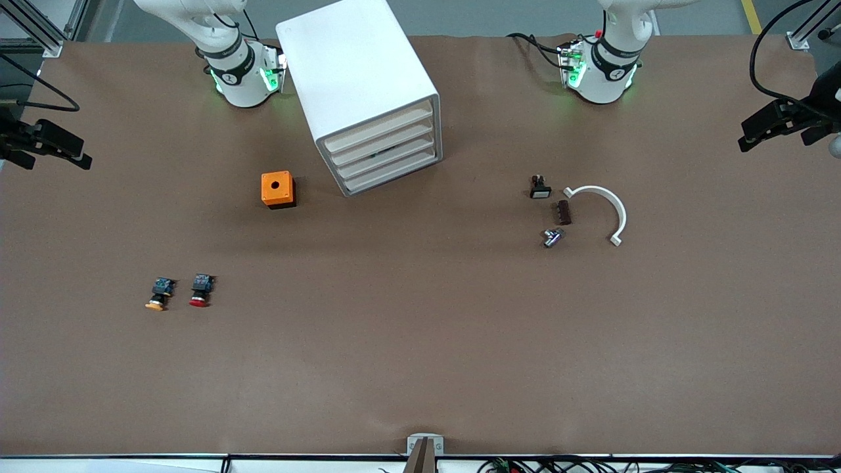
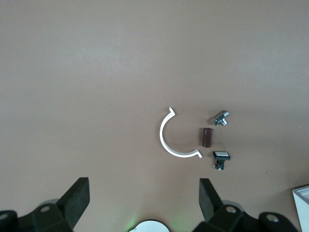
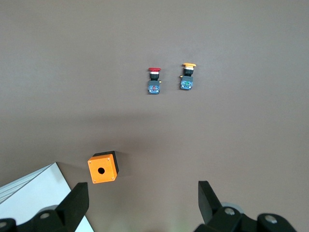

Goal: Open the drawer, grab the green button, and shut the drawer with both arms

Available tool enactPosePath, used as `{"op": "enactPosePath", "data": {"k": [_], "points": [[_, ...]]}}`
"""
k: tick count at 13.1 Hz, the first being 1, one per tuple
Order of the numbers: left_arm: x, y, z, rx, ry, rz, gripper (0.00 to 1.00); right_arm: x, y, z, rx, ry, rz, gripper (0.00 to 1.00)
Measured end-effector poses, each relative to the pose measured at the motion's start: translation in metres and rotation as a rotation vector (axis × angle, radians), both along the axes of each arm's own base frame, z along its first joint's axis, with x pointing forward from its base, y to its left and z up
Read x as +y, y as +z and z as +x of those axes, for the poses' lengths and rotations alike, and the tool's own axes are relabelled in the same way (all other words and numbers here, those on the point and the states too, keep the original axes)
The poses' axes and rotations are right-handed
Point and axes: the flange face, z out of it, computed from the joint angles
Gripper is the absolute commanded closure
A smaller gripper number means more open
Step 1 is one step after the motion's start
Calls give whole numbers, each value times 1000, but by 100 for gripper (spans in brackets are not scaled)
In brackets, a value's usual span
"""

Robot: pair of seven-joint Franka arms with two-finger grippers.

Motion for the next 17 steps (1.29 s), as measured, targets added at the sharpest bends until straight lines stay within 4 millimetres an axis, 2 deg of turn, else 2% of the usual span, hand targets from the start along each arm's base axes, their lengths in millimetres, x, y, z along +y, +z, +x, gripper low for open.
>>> {"op": "enactPosePath", "data": {"k": [6, 9, 11, 14, 16, 17], "points": [[2, -5, 4, 10, 3, -1, 0, 0, 0, 0, -2, 0, 0, 0], [4, -15, 13, 26, 6, -4, 0, 0, 0, 0, -2, 0, 0, 0], [2, -30, 22, 54, 2, -6, 0, 0, 0, 0, -2, 0, 0, 0], [-12, -80, 53, 99, 72, -5, 0, 0, 0, 0, -2, 0, 0, 0], [-30, -130, 77, 142, 160, 1, 0, 0, 0, 0, -3, 0, 0, 0], [-47, -159, 86, 177, 205, 12, 0, 0, 0, 0, -3, 0, 0, 0]]}}
